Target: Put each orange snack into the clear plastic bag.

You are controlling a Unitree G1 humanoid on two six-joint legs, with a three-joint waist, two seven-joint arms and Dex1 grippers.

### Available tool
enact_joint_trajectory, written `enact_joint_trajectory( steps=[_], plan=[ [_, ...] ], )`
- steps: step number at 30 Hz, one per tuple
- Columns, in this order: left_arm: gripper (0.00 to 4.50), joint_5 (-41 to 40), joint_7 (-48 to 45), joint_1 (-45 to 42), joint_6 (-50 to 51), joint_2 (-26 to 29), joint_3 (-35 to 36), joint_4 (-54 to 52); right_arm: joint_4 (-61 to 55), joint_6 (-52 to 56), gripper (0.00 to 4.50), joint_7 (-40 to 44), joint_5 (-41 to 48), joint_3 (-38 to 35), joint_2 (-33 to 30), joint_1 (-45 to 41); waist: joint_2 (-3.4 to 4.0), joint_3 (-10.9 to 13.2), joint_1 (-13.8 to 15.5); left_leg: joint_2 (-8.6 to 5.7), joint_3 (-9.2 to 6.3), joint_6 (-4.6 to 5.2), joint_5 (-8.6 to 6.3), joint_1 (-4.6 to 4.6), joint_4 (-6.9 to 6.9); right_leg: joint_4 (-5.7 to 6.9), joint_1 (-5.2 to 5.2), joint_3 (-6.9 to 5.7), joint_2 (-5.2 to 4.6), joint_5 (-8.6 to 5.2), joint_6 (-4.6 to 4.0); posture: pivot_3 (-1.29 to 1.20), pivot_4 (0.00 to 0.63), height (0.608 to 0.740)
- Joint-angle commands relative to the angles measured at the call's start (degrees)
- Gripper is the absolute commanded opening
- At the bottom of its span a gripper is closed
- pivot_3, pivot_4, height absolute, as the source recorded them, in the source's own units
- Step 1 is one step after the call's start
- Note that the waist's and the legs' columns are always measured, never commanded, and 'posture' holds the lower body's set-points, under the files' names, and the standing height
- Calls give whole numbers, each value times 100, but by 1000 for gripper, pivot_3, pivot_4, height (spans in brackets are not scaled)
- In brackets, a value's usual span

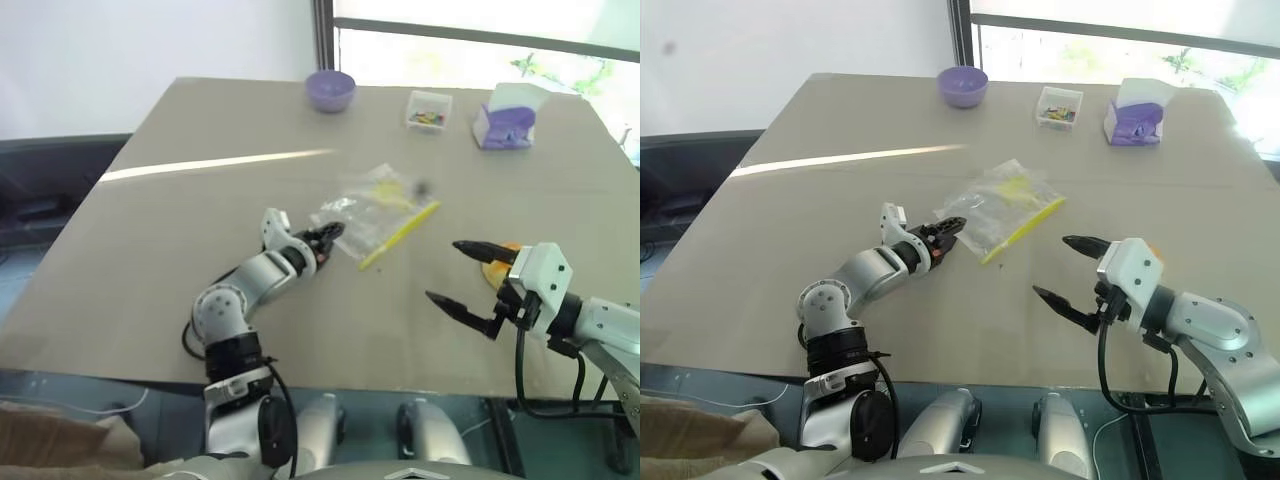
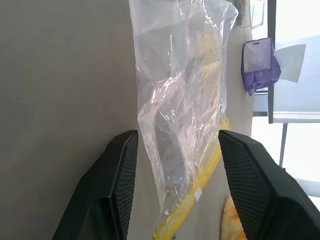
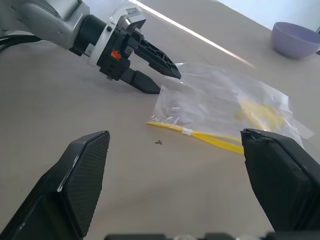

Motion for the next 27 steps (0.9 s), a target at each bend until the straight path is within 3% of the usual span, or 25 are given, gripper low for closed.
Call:
enact_joint_trajectory(
  steps=[1, 10, 14, 15, 16, 17, 21, 27],
  plan=[
    [2717, 35, -9, -387, -8, -260, -178, 965, -302, -99, 4500, -211, -82, -22, 110, 35, 0, 0, 90, -4, -5, 0, 0, -1, 3, 0, 2, -7, 0, 0, 0, 0, 150, 740],
    [2717, 904, -907, -1098, -272, -32, -451, 2297, -357, -200, 4500, -456, -323, 110, 337, 114, 2, -4, 92, -8, -8, -1, 1, 0, 4, 0, 5, -11, 0, 0, 1, 0, 150, 740],
    [849, 1184, -1361, -1306, -593, -79, -318, 2896, -335, -264, 4500, -522, -439, 176, 417, 117, 2, -5, 89, -11, -3, 0, 1, 3, 4, 0, 6, -6, -1, 0, 2, 0, 150, 740],
    [849, 1216, -1421, -1334, -639, -80, -274, 2985, -324, -277, 4500, -532, -459, 188, 432, 113, 20, -20, 93, -11, -4, 0, 2, 3, 4, 1, 6, -7, -1, 0, 2, 0, 150, 740],
    [166, 1189, -1480, -1360, -660, -89, -188, 3049, -324, -286, 4500, -546, -477, 192, 449, 113, 27, -24, 93, -11, -7, 0, 2, 13, 4, 1, 16, -10, -3, -1, 2, 0, 150, 740],
    [55, 1152, -1543, -1388, -663, -81, -112, 3100, -311, -298, 4500, -562, -505, 208, 469, 96, 30, -26, 93, -11, -6, 0, 1, 21, 3, 0, 24, -9, -4, -1, 3, 0, 150, 740],
    [55, 749, -1755, -1504, -548, -88, 259, 3055, -234, -350, 4500, -587, -597, 286, 542, -14, 46, -35, 66, -7, -10, 24, -15, 68, 2, 0, 73, -14, -4, -21, 35, 0, 150, 740],
    [55, 71, -1911, -1587, -135, -52, 622, 2569, -43, -457, 4500, -592, -743, 439, 640, -238, 23, -20, 3, -7, -15, -1, 2, 46, 3, 0, 50, -16, -2, -18, 31, 0, 150, 740]
  ],
)
